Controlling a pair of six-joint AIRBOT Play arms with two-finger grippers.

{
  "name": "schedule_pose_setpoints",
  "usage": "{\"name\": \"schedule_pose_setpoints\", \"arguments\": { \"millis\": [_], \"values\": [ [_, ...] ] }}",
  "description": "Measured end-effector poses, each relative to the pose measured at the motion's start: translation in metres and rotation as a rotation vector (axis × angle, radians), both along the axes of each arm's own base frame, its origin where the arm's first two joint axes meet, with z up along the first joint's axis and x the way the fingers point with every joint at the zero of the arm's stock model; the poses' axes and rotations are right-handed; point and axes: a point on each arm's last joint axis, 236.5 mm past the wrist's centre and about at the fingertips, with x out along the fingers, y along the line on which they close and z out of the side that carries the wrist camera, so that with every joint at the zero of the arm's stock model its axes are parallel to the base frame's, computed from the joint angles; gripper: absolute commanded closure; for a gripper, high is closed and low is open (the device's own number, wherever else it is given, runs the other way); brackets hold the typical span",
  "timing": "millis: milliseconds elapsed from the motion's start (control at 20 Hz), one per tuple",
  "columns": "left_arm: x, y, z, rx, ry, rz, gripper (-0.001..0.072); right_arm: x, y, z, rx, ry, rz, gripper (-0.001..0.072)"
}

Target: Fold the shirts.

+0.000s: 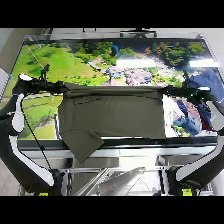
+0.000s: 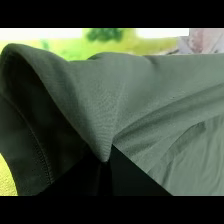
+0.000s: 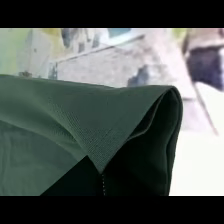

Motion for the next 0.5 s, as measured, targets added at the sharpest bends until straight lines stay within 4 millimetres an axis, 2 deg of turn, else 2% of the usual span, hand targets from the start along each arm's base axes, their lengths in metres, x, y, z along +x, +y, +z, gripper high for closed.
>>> {"name": "schedule_pose_setpoints", "arguments": {
  "millis": [50, 100, 200, 350, 500],
  "values": [
    [-0.001, 0.000, -0.001, 0.000, 0.001, -0.001, 0.0684, -0.001, 0.000, -0.002, -0.006, 0.006, 0.002, 0.0618],
    [-0.001, 0.000, -0.001, 0.000, 0.002, -0.002, 0.0682, -0.002, -0.001, -0.004, -0.014, 0.012, 0.004, 0.0493],
    [-0.003, -0.001, -0.002, -0.002, 0.006, -0.004, 0.0418, -0.003, -0.001, -0.006, -0.020, 0.026, 0.004, 0.0483],
    [-0.010, -0.005, 0.006, -0.022, 0.023, -0.044, 0.0419, -0.006, -0.005, -0.004, -0.025, 0.050, -0.006, 0.0481],
    [-0.012, -0.001, 0.029, -0.050, 0.044, -0.058, 0.0419, -0.015, -0.019, 0.003, -0.075, 0.099, -0.026, 0.0478]
  ]
}}
